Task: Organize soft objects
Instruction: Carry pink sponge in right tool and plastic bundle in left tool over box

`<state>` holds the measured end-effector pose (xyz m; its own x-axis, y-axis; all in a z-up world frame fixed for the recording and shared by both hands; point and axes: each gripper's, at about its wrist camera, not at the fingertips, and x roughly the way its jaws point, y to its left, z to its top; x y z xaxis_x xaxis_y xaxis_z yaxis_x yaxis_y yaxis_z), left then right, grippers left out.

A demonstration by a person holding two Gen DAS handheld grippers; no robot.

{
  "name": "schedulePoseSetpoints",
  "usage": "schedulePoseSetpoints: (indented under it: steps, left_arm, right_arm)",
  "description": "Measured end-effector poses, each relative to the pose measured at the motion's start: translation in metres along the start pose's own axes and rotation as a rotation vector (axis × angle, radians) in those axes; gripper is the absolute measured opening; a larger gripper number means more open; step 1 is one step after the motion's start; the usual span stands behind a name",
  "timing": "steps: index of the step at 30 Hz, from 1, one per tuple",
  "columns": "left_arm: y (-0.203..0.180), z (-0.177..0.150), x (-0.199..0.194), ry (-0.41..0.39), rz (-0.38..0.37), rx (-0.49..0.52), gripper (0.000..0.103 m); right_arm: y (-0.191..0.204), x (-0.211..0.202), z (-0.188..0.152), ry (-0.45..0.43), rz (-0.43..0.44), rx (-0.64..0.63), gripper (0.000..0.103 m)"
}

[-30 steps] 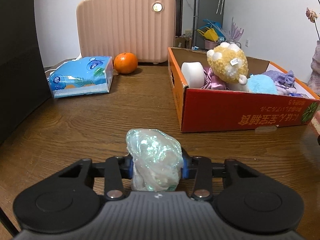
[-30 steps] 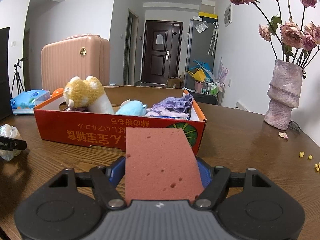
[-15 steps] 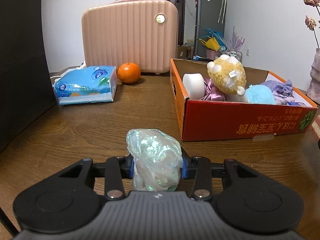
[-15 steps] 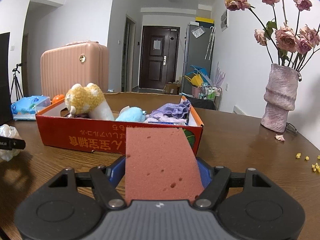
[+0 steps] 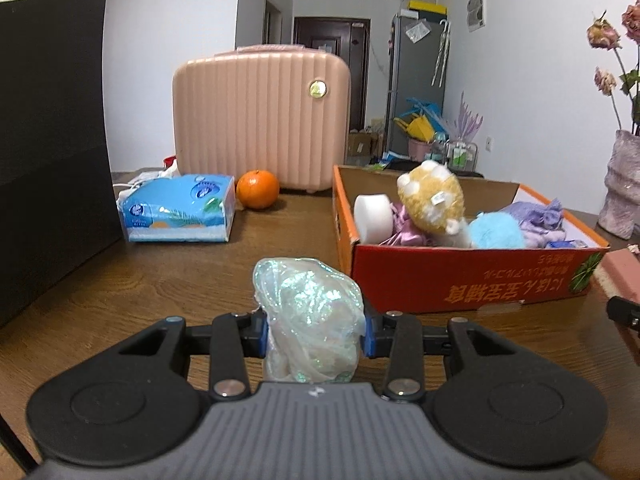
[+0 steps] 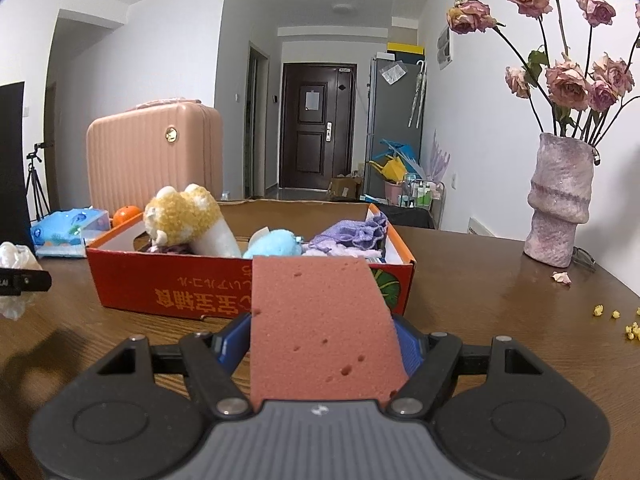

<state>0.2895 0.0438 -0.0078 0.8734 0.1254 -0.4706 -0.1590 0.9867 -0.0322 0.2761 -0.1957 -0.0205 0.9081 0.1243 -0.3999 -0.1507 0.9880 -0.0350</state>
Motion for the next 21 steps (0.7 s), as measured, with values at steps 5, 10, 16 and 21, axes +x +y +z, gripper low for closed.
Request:
schedulePoseSetpoints:
  steps: [5, 10, 16, 21]
  left_arm:
    - [-0.006, 0.000, -0.012, -0.036, -0.013, -0.001, 0.040]
    - [-0.013, -0.001, -0.023, -0.069, -0.028, 0.001, 0.040]
    - [-0.023, 0.000, -0.035, -0.097, -0.054, 0.001, 0.040]
    - [-0.032, 0.001, -0.041, -0.113, -0.072, 0.008, 0.039]
  right_arm:
    - [0.003, -0.005, 0.003, -0.017, 0.008, 0.026, 0.073]
    - [0.012, -0.012, 0.007, -0.040, 0.027, 0.039, 0.073]
    - [0.022, -0.021, 0.011, -0.076, 0.045, 0.046, 0.073]
    - [0.028, -0.024, 0.014, -0.094, 0.052, 0.045, 0.073]
